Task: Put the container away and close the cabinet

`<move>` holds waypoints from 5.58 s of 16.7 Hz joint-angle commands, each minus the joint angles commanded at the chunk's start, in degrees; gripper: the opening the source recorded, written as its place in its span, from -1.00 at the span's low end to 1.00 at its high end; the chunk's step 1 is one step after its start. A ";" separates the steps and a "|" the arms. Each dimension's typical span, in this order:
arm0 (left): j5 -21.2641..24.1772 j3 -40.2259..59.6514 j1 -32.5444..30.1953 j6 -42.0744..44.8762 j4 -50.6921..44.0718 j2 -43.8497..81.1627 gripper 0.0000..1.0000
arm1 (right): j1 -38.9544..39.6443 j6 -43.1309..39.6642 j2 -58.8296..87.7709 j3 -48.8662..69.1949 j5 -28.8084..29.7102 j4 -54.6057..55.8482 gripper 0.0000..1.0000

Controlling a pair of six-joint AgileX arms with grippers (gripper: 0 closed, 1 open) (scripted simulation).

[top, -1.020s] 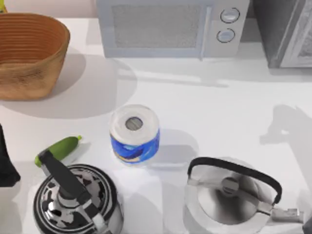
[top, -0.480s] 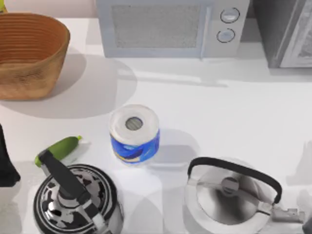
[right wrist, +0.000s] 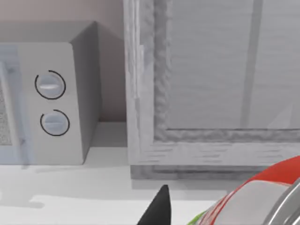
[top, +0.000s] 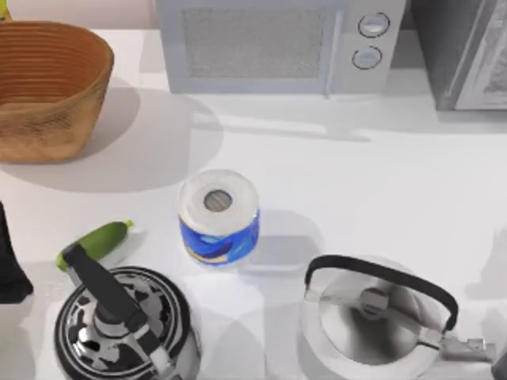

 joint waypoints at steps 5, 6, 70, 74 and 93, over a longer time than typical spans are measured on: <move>0.00 0.00 0.00 0.00 0.00 0.00 1.00 | -0.02 -0.56 7.75 14.34 1.40 -3.71 -1.00; 0.00 0.00 0.00 0.00 0.00 0.00 1.00 | 0.02 -0.71 10.20 18.83 1.87 -4.76 -1.00; 0.00 0.00 0.00 0.00 0.00 0.00 1.00 | 5.41 0.98 118.08 155.35 6.88 -38.07 0.81; 0.00 0.00 0.00 0.00 0.00 0.00 1.00 | 5.41 0.98 118.08 155.35 6.88 -38.07 1.00; 0.00 0.00 0.00 0.00 0.00 0.00 1.00 | 0.18 -1.39 85.13 109.81 8.61 -27.91 1.00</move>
